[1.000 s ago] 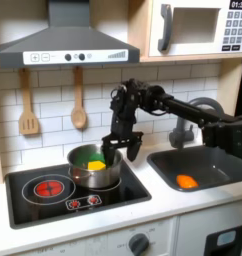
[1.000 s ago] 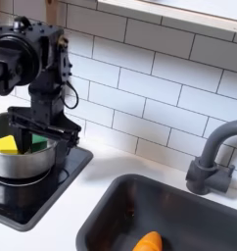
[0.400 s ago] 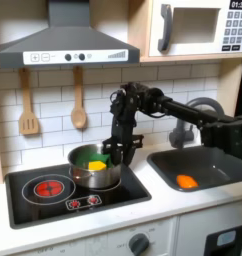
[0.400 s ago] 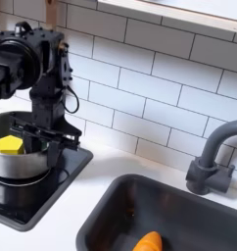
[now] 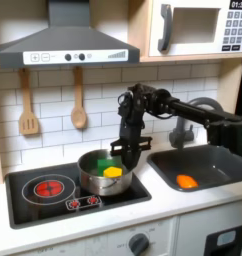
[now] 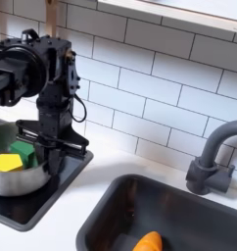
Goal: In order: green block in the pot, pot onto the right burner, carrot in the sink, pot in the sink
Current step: 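Put the pot in the sink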
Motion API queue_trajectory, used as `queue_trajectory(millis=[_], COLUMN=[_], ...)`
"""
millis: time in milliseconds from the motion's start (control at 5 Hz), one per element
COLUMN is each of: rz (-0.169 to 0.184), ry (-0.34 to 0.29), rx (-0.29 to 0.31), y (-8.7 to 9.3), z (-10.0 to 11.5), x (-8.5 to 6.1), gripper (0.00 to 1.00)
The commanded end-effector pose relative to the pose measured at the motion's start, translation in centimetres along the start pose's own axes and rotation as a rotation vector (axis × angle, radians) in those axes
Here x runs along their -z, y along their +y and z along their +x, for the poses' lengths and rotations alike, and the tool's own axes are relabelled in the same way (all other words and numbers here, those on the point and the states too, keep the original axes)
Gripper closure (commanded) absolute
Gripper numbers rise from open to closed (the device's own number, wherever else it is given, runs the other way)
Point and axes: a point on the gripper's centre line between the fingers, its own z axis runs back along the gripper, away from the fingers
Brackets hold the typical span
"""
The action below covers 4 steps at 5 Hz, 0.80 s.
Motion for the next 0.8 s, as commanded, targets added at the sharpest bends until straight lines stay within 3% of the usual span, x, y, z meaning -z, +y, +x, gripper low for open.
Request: queue_trajectory(millis=[0,600], rz=[-0.027,-0.071], ry=[0.002,0.022], rx=[0.011,0.035], y=[-1.1,-4.2], z=[0.0,-1.0], x=[-0.3,-0.9], gripper=[1.0,1.0])
